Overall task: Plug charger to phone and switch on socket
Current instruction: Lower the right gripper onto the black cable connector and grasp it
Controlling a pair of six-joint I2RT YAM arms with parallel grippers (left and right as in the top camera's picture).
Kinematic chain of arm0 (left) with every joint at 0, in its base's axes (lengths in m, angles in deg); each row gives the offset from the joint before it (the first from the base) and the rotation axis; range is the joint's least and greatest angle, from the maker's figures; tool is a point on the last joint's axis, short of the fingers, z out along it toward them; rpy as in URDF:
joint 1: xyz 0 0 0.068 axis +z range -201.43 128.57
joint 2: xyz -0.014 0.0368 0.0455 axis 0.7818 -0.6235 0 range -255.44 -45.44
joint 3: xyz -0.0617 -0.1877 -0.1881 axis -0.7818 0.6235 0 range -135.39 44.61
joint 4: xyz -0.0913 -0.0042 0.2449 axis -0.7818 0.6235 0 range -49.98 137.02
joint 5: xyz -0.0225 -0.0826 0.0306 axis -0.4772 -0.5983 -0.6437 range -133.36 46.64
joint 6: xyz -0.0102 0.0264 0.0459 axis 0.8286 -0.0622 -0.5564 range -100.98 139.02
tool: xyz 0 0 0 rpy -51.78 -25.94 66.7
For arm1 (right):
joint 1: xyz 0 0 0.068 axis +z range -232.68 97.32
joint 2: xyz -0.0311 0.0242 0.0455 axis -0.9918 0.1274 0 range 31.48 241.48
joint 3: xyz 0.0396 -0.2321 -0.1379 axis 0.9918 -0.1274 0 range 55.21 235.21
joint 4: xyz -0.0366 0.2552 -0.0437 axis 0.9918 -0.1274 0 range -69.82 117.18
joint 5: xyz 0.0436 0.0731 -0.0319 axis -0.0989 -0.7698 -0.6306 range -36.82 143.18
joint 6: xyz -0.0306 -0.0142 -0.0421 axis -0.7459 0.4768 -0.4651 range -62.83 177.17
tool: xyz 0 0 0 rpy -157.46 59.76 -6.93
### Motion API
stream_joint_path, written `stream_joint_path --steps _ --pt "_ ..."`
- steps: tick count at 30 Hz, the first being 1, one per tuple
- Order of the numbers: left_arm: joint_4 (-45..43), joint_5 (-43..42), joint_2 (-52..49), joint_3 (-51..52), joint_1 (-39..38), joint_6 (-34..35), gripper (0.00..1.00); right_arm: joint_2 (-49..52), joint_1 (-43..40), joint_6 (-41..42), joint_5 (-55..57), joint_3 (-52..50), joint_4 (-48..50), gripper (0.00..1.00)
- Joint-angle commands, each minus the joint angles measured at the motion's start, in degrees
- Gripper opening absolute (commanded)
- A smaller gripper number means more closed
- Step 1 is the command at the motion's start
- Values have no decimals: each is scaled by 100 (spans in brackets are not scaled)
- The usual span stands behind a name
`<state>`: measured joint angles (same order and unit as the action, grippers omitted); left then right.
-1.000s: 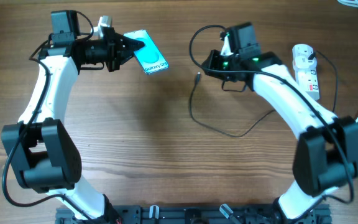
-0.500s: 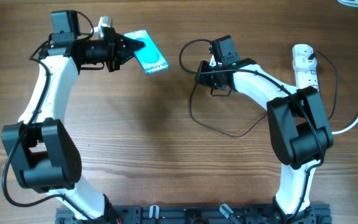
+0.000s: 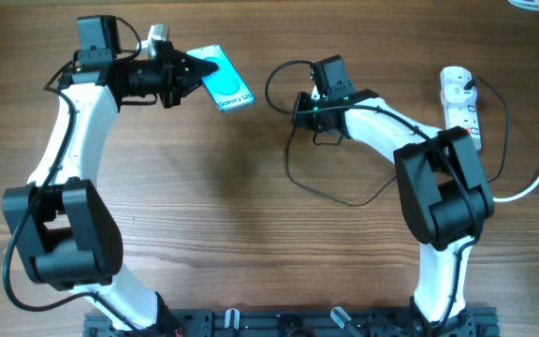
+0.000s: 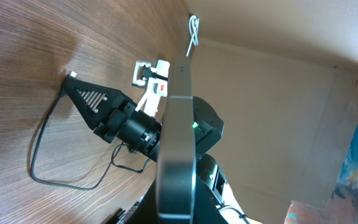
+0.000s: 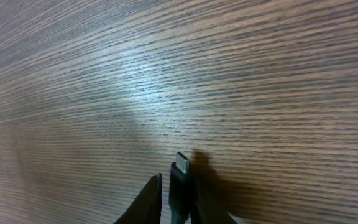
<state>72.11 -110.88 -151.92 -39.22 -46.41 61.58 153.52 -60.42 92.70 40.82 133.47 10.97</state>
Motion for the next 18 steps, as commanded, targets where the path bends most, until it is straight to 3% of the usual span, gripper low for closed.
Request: stream_joint_path --steps 1,4,5,6,9,14,18 --pt "-15 -142 138 -50 9 39 4 474 52 129 251 0 -92 18" --pt "-15 -142 138 -50 9 37 4 566 52 267 374 0 -79 18" --pt "-15 -142 138 -50 9 37 4 568 61 358 452 0 -83 15" --pt "-15 -142 138 -50 9 39 4 568 61 372 490 0 -96 5" --pt "-15 -142 138 -50 9 103 4 516 61 365 487 26 -170 4" --pt "-20 -140 138 -50 9 166 4 -168 76 249 1040 72 -1019 5" --pt "-20 -142 138 -50 9 166 4 -151 76 212 1349 94 -1620 5"
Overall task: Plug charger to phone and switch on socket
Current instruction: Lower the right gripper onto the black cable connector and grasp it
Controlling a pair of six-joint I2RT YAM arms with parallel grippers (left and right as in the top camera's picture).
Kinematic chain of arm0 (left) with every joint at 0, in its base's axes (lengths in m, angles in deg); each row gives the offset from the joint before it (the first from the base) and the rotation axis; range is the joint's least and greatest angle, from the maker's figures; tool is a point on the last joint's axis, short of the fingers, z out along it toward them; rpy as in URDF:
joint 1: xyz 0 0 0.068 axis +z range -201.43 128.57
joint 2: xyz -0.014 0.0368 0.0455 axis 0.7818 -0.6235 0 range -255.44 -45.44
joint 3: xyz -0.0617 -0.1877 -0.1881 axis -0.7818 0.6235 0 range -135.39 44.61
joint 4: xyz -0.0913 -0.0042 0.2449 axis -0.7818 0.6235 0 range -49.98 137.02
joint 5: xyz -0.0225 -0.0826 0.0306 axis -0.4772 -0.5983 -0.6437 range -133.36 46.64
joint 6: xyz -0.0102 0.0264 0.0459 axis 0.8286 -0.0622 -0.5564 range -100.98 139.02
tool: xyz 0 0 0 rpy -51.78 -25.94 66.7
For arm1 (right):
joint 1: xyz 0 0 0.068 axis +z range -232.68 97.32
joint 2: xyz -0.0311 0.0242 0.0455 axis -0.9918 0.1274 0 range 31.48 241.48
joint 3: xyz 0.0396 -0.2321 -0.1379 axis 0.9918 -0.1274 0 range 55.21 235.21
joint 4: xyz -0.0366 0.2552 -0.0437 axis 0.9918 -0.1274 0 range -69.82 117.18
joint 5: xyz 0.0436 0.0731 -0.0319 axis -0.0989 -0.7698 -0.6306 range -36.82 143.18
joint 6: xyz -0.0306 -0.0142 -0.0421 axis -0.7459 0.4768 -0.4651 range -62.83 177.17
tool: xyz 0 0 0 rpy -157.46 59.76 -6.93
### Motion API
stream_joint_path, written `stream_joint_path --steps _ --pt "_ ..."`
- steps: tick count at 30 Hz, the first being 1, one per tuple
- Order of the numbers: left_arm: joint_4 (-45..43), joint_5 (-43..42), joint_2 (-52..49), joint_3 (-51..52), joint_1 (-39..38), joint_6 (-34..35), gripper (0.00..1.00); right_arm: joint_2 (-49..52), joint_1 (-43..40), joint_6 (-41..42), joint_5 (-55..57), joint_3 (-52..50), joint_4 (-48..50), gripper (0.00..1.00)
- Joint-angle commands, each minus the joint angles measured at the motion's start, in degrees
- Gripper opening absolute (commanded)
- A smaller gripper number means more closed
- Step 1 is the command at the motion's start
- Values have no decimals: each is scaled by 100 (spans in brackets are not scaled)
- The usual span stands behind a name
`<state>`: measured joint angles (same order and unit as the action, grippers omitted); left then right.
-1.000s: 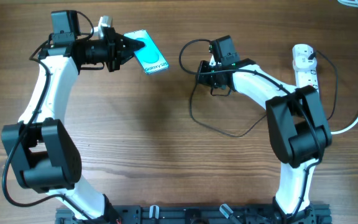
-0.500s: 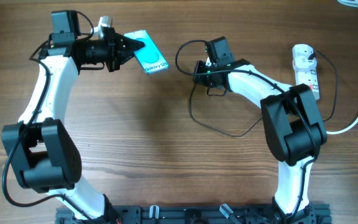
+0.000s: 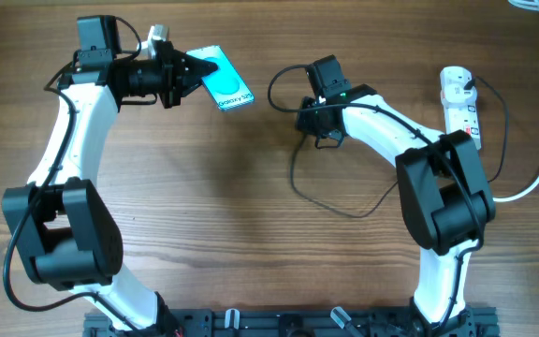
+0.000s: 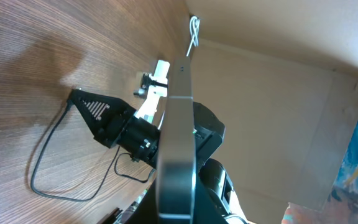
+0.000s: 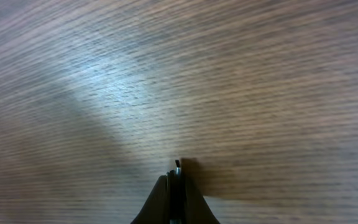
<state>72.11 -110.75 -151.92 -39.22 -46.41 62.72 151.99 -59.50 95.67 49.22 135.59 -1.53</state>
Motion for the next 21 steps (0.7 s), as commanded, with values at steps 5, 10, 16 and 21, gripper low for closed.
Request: stream_joint_path --steps 5,10,16,21 --pt "-20 -155 138 -50 9 50 4 28 42 -81 398 -118 -1073 6" --pt "-20 -155 138 -50 9 48 4 431 22 -90 -74 -48 -1294 17" --pt "-20 -155 138 -50 9 48 4 474 22 -94 -184 81 -1377 5" --pt "-20 -155 138 -50 9 48 4 256 -127 -1130 -992 468 -1303 4"
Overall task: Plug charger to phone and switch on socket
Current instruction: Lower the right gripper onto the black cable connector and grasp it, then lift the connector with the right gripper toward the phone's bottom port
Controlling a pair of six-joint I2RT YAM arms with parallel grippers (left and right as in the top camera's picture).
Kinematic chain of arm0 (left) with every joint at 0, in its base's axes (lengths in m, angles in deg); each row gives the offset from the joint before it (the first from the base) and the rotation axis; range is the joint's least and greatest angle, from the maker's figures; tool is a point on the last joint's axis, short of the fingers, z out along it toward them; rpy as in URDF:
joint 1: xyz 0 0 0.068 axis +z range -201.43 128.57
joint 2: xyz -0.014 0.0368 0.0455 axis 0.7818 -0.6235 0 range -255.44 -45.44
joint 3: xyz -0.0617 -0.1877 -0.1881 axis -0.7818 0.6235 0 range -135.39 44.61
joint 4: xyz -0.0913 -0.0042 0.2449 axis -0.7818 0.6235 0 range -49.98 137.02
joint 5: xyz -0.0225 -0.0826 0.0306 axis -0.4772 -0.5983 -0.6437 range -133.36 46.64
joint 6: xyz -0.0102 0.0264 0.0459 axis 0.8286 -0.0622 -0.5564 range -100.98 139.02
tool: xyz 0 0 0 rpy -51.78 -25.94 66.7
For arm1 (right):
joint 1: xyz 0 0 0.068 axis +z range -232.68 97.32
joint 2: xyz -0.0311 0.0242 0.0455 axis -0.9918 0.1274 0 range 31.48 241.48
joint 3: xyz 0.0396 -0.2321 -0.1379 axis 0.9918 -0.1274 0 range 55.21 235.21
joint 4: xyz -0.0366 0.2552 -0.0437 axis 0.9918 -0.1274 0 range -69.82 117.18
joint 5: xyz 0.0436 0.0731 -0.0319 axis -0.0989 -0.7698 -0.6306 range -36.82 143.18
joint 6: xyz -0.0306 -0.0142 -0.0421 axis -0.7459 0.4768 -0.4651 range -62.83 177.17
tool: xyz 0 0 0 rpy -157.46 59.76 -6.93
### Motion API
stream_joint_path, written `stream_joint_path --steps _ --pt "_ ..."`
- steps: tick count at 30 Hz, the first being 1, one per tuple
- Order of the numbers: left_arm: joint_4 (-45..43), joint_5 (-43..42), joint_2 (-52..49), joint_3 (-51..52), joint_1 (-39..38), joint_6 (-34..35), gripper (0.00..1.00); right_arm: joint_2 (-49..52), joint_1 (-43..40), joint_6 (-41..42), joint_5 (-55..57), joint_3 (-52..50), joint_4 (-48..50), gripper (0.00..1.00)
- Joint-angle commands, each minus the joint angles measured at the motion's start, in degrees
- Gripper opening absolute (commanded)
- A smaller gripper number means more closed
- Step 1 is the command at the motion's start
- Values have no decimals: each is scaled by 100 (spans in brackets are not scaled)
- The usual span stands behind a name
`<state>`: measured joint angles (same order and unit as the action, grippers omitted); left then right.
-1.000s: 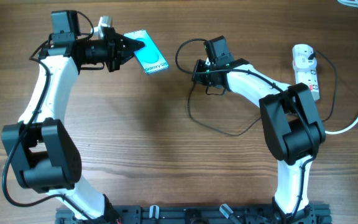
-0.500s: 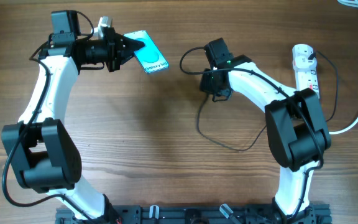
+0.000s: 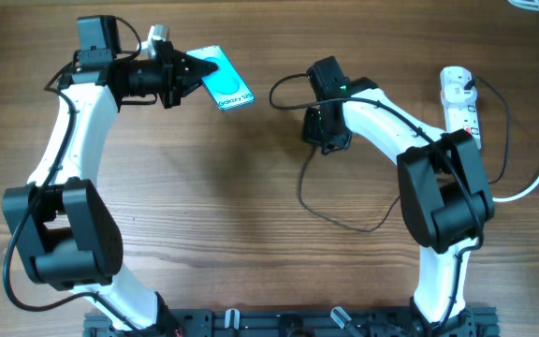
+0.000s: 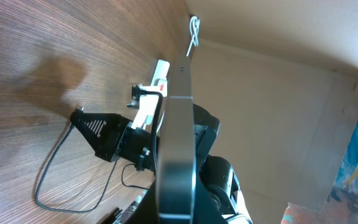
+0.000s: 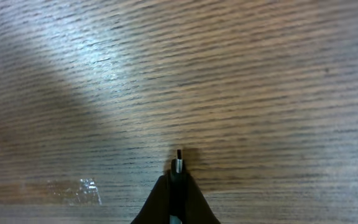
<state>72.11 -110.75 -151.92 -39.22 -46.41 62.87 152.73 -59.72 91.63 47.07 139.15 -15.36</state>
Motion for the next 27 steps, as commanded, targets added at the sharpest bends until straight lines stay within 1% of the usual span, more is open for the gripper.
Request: stream_joint_path --steps 1,4,5,6,9,10,12,15,16,17,18,22,24,27 --pt "-20 -153 138 -50 9 31 4 26 -249 -1137 -1456 118 229 4" --pt "-20 -153 138 -50 9 31 4 -485 -774 -2487 -3755 118 369 4" --pt "-22 -155 138 -50 9 28 4 -750 -1014 -3150 -4870 118 229 4" --pt "-20 -155 138 -50 9 -11 4 -949 -1169 -3491 -5416 118 35 4" --pt "-24 -155 138 -50 9 -13 4 -1419 -1377 -4369 -6050 118 -702 4" --pt "-24 -155 138 -50 9 -24 4 -1631 -1384 -4837 -6161 118 -1154 4" --pt "-22 -162 138 -50 9 -216 4 -1847 -1381 -5724 -6487 118 -1937 5" --pt "-22 -380 138 -50 9 -612 4 -1871 -1355 -6824 -6990 52 -2809 5" --pt "-24 -452 138 -50 9 -752 4 -1871 -1261 -6944 -7031 -22 -2865 5" --pt "-26 -531 138 -50 9 -866 4 -1869 -1088 -6920 -7079 -120 -2789 4" --pt "-31 -619 138 -50 9 -1016 4 -1869 -944 -6712 -7093 -192 -2618 5" --pt "-46 -1270 138 -50 9 -1672 4 -1849 -295 -4288 -7132 -417 -820 4" --pt "-68 -1316 138 -50 9 -1733 4 -1849 44 -3355 -7128 -417 63 4" --pt "-131 -2072 138 -50 9 -2271 4 -1845 157 -2594 -6979 -417 621 4"
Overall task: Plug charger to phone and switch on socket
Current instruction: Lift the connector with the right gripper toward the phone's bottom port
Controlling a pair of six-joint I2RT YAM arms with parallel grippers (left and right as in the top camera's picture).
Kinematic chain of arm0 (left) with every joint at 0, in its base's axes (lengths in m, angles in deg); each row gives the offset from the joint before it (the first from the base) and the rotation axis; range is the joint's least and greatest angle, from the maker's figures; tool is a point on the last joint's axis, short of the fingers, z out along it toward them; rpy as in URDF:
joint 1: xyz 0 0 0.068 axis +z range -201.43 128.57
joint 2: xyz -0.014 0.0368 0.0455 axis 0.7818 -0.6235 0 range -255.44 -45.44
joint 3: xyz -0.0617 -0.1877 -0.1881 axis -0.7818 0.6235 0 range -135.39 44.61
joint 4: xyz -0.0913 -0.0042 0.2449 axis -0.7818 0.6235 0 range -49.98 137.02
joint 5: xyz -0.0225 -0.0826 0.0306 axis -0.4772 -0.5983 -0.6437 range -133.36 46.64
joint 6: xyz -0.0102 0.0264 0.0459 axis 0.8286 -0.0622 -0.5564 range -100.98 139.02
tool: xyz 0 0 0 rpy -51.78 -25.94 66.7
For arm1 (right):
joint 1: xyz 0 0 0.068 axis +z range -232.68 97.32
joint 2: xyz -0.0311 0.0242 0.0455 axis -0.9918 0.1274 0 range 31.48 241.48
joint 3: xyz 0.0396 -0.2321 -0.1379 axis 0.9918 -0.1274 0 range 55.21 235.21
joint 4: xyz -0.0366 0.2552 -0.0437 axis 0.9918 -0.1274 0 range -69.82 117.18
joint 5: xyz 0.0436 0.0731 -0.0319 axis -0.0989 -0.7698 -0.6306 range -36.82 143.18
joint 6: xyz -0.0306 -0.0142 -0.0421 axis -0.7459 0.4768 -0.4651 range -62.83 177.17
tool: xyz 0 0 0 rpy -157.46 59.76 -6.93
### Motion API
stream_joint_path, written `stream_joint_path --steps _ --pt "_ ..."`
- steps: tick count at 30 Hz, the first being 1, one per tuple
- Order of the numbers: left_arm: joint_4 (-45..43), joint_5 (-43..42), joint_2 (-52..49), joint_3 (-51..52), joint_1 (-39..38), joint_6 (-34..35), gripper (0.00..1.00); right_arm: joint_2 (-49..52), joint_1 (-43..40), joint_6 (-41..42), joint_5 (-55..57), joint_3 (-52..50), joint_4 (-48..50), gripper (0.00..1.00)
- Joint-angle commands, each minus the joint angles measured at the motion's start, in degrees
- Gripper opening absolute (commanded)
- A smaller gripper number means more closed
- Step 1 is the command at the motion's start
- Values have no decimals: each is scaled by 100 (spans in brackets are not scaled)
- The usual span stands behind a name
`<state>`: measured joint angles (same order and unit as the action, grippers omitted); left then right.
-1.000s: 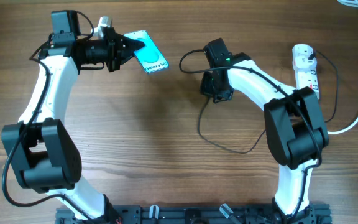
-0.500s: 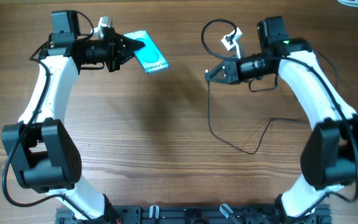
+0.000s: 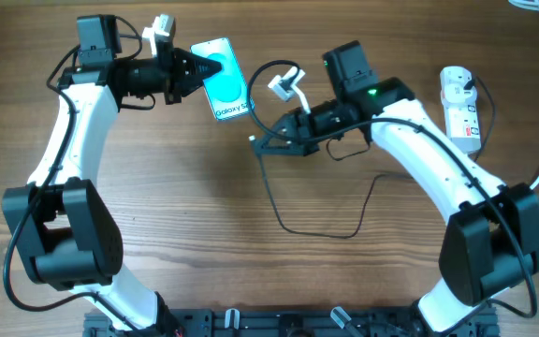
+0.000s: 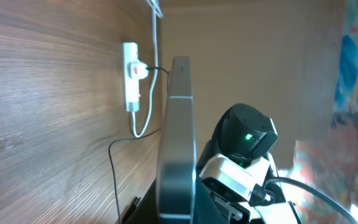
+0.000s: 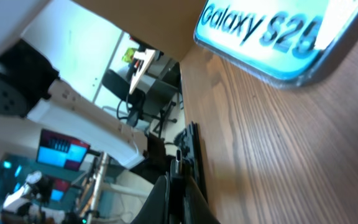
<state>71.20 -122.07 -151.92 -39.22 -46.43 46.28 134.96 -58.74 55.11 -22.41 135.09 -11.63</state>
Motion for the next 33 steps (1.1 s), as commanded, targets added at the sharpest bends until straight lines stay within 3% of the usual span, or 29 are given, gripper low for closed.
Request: stream_joint_path --steps 1,8,14,20,26,28,33 --pt "-39 -946 138 -50 11 -610 4 -68 59 1248 -31 -11 389 5" --pt "-37 -807 138 -50 11 -573 4 -66 66 2326 328 -13 1388 4" --pt "-562 -498 138 -50 11 297 4 -50 247 2581 396 -13 1650 4" --pt "-682 -507 138 -50 11 323 4 -50 280 2717 396 -13 1843 4" --pt "-1003 -765 138 -50 11 339 4 -50 -98 2608 -302 -142 2133 4" --pt "-1023 -763 138 -50 11 345 4 -50 -190 2837 -597 -564 2625 4" --pt "-1259 -715 138 -50 11 651 4 -50 -70 4312 -752 -1303 4850 4"
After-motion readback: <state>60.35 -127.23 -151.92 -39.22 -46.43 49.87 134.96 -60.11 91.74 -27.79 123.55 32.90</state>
